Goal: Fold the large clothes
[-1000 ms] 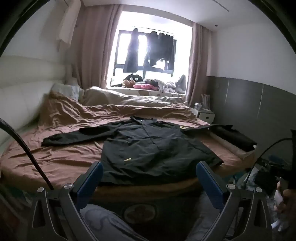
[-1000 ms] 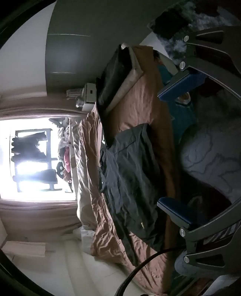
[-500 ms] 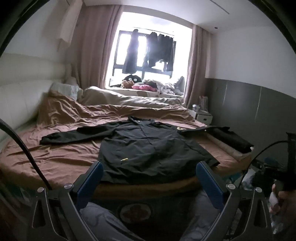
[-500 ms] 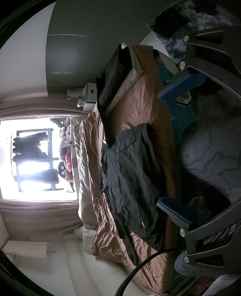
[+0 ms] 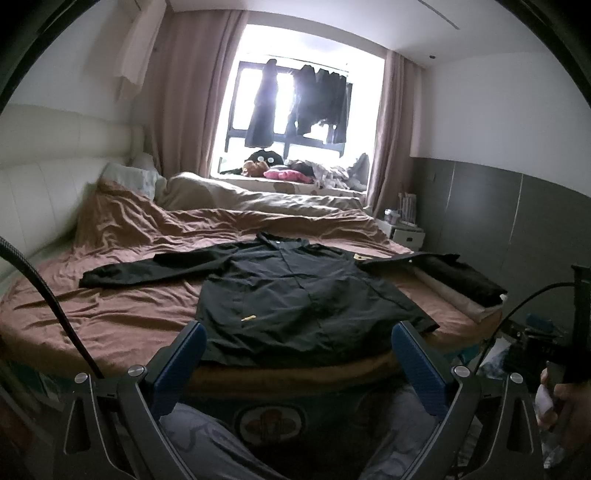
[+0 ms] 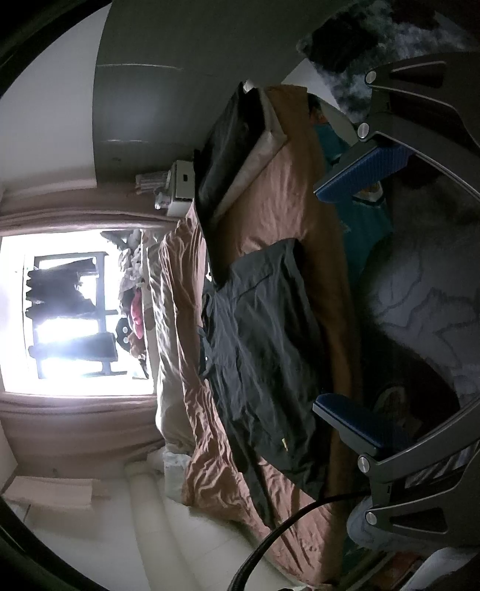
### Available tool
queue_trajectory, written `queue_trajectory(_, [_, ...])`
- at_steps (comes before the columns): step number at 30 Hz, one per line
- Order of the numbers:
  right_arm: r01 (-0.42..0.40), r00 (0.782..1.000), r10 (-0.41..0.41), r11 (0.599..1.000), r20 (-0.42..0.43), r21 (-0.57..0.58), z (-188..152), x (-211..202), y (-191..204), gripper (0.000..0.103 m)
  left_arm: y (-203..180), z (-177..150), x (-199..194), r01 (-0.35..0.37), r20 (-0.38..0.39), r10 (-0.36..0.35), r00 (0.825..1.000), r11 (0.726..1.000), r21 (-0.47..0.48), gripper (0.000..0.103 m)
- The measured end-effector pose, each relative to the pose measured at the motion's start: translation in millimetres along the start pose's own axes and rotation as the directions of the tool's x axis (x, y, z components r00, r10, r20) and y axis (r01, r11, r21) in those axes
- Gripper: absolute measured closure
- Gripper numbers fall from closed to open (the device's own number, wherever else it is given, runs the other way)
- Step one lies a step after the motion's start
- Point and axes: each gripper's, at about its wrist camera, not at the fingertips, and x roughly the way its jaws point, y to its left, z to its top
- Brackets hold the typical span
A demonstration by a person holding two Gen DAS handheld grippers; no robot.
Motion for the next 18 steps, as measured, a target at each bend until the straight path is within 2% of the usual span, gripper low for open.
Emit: queue_trajectory(18, [0.011,1.000,-0.011,1.000,0.024,-0.003,-3.0,-2.8,5.6,0.000,-3.7,0.9,-6.3,0.007,0.007,-0.007,1.000,1.000,0.015,0.002])
